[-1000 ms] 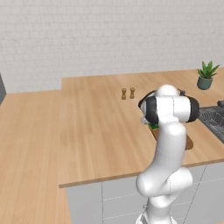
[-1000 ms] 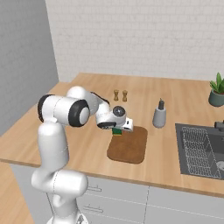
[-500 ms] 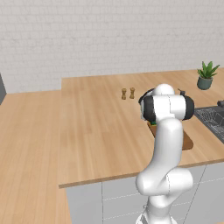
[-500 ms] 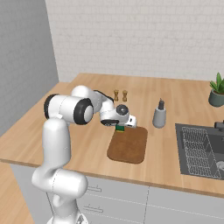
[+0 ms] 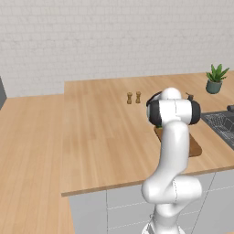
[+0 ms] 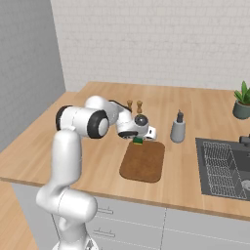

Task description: Pick up the sponge from the counter and clean the cutting board by briefly scrubbing or pressing down on the cutting board. Once finished, release the sponge.

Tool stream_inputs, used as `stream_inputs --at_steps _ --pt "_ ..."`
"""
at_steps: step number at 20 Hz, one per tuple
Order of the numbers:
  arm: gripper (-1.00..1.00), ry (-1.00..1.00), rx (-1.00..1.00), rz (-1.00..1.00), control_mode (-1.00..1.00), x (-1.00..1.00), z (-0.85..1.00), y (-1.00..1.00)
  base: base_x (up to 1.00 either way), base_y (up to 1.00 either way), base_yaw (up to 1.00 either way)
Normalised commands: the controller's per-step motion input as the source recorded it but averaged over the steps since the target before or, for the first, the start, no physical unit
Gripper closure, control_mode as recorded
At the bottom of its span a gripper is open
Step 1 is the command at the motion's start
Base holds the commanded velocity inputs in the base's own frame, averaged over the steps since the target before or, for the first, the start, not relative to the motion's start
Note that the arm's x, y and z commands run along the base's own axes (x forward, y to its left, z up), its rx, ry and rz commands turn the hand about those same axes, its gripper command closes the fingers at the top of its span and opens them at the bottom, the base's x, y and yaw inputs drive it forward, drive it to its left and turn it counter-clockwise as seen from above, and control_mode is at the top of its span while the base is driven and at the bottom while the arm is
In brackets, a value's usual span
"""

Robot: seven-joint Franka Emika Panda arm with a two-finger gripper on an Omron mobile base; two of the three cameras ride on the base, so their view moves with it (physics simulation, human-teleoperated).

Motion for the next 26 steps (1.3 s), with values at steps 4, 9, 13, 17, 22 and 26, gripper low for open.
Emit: stream_inputs --at_steps 4,9,13,17,22,26 --pt "1.00 0.00 0.00 0.00 -1.00 0.00 -0.44 -0.34 0.00 0.00 0.00" --pt "1.00 -0.04 0.00 0.00 -1.00 -0.08 -0.36 -0.39 0.00 0.00 0.00" --pt "1.00 -0.16 0.00 0.00 -1.00 -0.33 -0.12 -0.32 0.00 0.00 0.00" --pt "1.00 -0.19 0.00 0.00 -1.00 -0.41 -0.14 -0.14 0.00 0.00 0.00" --pt "1.00 -0.13 0.00 0.00 -1.00 -0.19 -0.43 0.00 0.00 0.00 0.00" --pt "1.00 0.01 0.00 0.00 -1.00 -0.01 -0.52 0.00 0.00 0.00 0.00"
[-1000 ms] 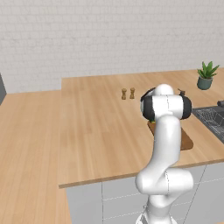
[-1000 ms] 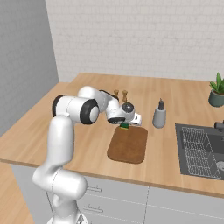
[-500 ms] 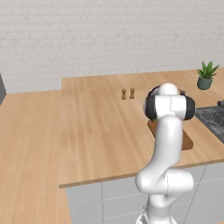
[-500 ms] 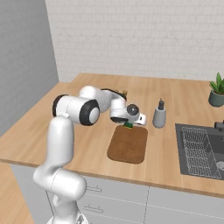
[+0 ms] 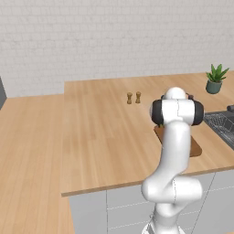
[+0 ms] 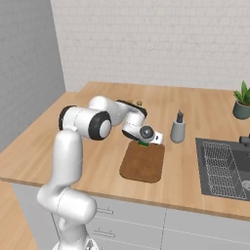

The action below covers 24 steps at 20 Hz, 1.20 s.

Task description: Pick up the sponge from the counter and clean the cutting board by briefly scrubbing or pressing down on the cutting board. Once finished, release the sponge.

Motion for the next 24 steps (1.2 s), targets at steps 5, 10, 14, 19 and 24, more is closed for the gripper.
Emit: stream_inputs --at_steps 5,10,14,19,24 --pt "1.00 0.10 0.00 0.00 -1.00 -0.28 -0.16 -0.05 0.00 0.00 0.00" --pt "1.00 0.01 0.00 0.00 -1.00 -0.69 -0.03 0.00 0.00 0.00 0.00" --pt "1.00 0.00 0.00 0.00 -1.00 -0.62 -0.20 0.00 0.00 0.00 0.00" --pt "1.00 0.00 0.00 0.00 -1.00 -0.70 -0.39 0.00 0.00 0.00 0.00" --pt "1.00 0.00 0.00 0.00 -1.00 -0.84 -0.53 0.00 0.00 0.00 0.00"
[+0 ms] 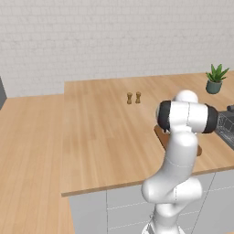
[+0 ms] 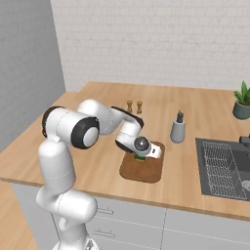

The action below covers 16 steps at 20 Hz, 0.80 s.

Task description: Pick up the sponge from the counter and clean the cutting board by briefly scrubbing or pressing down on the cutting board. Once finished, release the sponge.

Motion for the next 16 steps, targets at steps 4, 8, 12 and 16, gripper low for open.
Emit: stream_inputs --at_steps 4,8,12,16 --pt "1.00 0.01 0.00 0.00 -1.00 -0.90 -0.42 0.00 0.00 0.00 0.00" --pt "1.00 0.13 0.00 0.00 -1.00 -0.81 -0.37 0.03 0.00 0.00 0.00" --pt "1.00 0.13 0.00 0.00 -1.00 -0.71 -0.56 0.07 0.00 0.00 0.00" --pt "1.00 0.07 0.00 0.00 -1.00 -0.93 -0.56 0.00 0.00 0.00 0.00"
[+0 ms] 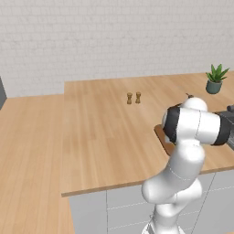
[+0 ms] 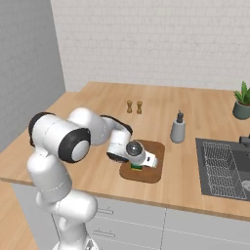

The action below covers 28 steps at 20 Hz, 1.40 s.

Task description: Pick up the sponge from the counter and clean the cutting board by briefly scrubbing or pressing down on the cutting board. Once finished, release the sponge.

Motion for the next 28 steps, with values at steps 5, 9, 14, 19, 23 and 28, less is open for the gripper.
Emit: stream_inputs --at_steps 5,9,14,19,23,28 --pt "1.00 0.05 0.00 0.00 -1.00 -1.00 -0.43 0.00 0.00 0.00 0.00" --pt "1.00 0.09 0.00 0.00 -1.00 -0.79 -0.60 0.00 0.00 0.00 0.00" --pt "1.00 0.16 0.00 0.00 -1.00 -0.13 -0.41 -0.11 0.00 0.00 0.00" --pt "1.00 0.03 0.02 0.00 -1.00 -0.26 -0.27 -0.53 0.00 0.00 0.00" --pt "1.00 -0.08 0.04 0.00 -1.00 -0.32 -0.19 -0.51 0.00 0.00 0.00" --pt "1.00 -0.08 0.08 0.00 -1.00 -0.17 -0.41 -0.27 0.00 0.00 0.00"
